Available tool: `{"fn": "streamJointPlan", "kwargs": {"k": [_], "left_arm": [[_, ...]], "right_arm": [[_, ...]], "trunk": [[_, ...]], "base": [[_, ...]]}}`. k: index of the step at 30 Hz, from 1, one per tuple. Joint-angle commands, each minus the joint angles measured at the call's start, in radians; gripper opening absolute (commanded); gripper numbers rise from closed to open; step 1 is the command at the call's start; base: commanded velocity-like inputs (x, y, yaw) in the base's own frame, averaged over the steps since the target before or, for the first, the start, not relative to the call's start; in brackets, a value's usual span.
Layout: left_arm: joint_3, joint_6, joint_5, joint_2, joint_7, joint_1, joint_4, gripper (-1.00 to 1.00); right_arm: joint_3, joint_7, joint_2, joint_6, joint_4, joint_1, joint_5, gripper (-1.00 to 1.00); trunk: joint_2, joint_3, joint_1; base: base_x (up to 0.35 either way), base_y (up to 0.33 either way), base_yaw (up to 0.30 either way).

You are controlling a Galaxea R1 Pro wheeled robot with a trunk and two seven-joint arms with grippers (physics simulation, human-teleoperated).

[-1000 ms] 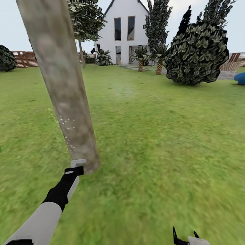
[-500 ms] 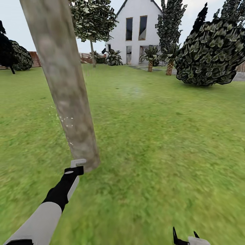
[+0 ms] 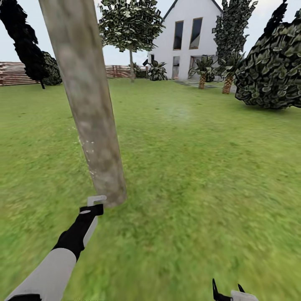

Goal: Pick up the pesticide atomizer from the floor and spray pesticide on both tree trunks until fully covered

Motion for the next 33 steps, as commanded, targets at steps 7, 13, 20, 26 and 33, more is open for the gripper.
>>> {"fn": "streamJointPlan", "kwargs": {"k": [7, 13, 20, 26, 33], "left_arm": [[-0.008, -0.122, -0.013, -0.067, -0.002, -0.044, 0.089, -1.00], [-0.065, 0.020, -0.050, -0.045, -0.139, -0.100, -0.040, -1.00], [-0.065, 0.207, -0.063, 0.219, -0.442, -0.191, -0.081, -1.00], [-0.073, 0.316, -0.061, 0.160, -0.541, -0.185, -0.238, -1.00], [-0.134, 0.387, -0.064, 0.188, -0.548, -0.131, -0.269, -1.00]], "right_arm": [[-0.001, 0.000, -0.004, 0.000, 0.000, 0.000, -0.001, 1.00], [-0.001, 0.000, -0.005, 0.001, 0.000, 0.000, -0.001, 1.00], [-0.001, 0.000, -0.005, 0.002, 0.000, 0.000, -0.002, 1.00], [-0.001, 0.000, -0.005, 0.001, 0.000, 0.000, -0.002, 1.00], [-0.001, 0.000, -0.005, 0.001, 0.000, 0.000, -0.002, 1.00]], "trunk": [[0.000, 0.000, 0.000], [0.000, 0.000, 0.000], [0.000, 0.000, 0.000], [0.000, 0.000, 0.000], [0.000, 0.000, 0.000]], "base": [[0.009, -0.019, 0.046], [0.000, 0.000, 0.000], [0.000, 0.000, 0.000], [0.000, 0.000, 0.000], [0.000, 0.000, 0.000]]}}
